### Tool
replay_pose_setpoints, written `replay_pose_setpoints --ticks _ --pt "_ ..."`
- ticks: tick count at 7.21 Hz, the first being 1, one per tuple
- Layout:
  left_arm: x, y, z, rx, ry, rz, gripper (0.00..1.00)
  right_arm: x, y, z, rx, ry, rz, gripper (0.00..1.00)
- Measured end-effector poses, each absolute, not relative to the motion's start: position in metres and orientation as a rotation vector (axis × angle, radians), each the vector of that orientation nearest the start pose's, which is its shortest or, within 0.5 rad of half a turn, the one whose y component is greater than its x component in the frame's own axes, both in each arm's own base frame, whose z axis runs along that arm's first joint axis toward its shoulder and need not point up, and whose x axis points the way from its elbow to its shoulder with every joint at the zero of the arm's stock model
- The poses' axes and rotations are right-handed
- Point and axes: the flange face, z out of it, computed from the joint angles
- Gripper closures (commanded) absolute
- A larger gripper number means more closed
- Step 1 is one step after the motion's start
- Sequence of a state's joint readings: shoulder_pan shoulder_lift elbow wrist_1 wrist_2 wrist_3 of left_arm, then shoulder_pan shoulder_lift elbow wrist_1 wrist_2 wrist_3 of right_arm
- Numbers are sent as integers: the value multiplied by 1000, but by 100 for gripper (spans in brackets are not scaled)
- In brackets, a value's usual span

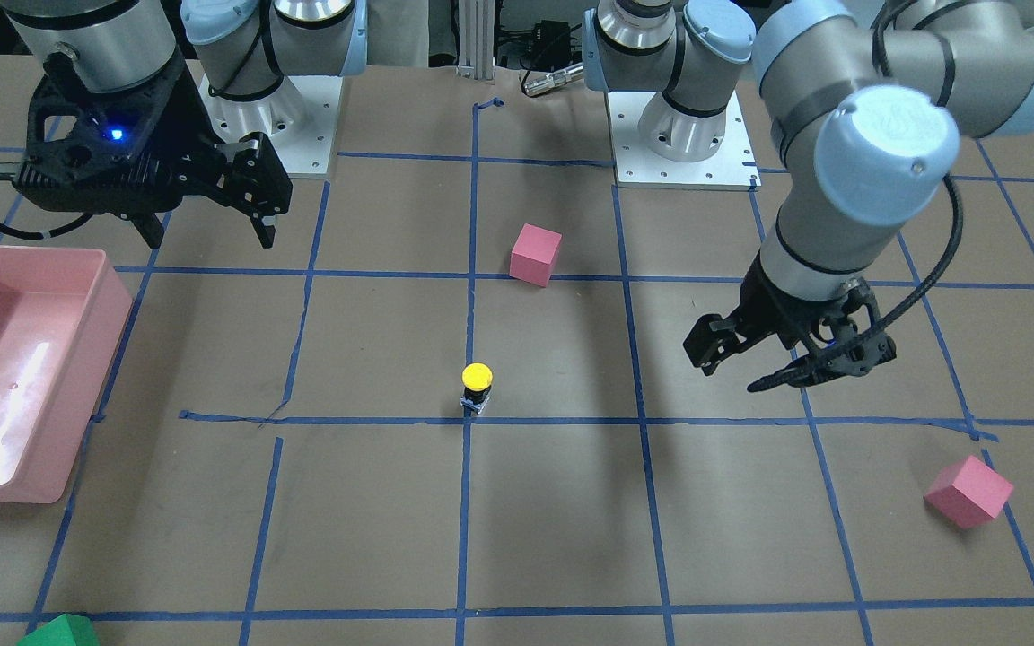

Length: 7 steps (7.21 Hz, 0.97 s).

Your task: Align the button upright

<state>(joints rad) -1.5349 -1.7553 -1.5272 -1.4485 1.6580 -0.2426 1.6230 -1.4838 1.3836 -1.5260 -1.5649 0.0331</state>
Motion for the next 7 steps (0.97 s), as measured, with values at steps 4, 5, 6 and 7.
replay_pose_setpoints --ticks 4,5,6,7 --pt "-101 -518 510 -92 3086 -14 0 160 -515 526 -27 3140 -70 0" --pt "-101 -511 513 -36 3090 -5 0 160 -507 525 -21 3141 -68 0" --pt "-103 -504 520 -2 3114 -19 0 160 -503 522 -20 3141 -65 0" --pt "-105 -500 522 13 3132 -25 0 159 -501 521 -19 3141 -66 0"
